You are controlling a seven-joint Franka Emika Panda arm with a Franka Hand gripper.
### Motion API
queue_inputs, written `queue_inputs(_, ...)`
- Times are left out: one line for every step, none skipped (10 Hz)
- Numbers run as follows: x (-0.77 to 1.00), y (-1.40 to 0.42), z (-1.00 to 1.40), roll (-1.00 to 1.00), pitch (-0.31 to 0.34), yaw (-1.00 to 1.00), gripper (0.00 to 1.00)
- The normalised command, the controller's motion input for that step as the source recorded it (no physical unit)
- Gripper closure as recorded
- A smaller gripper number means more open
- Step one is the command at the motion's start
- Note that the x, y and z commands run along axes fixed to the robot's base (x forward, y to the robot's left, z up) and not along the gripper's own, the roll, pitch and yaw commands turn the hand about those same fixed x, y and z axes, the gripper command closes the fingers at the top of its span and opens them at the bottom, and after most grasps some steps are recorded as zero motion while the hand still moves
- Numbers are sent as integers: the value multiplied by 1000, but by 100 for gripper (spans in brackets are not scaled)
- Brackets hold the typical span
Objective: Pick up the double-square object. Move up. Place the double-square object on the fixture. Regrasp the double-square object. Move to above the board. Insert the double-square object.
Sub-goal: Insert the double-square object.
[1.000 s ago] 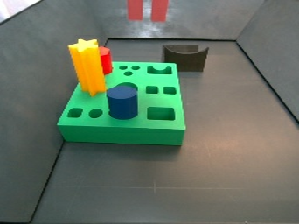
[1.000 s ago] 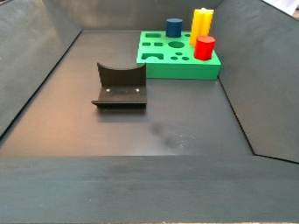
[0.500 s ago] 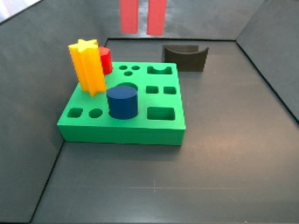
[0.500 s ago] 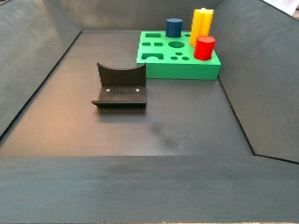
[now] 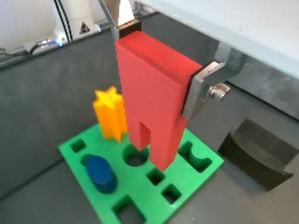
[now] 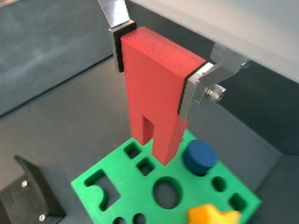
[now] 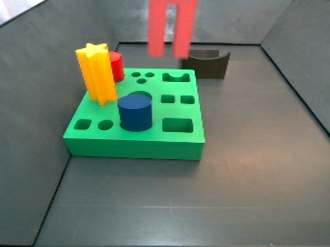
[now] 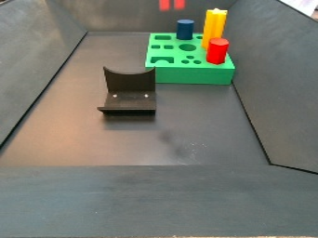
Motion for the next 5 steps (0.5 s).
queue_inputs(283,300,-731,-189,0,-137,100)
queue_inputs(177,260,-746,-176,0,-280,100)
queue_inputs(163,120,-543,-284,0,-237,100)
queue_inputs(54,106,-409,-359,-10,-114,100)
queue_inputs(0,34,-363,-357,-26,0,100)
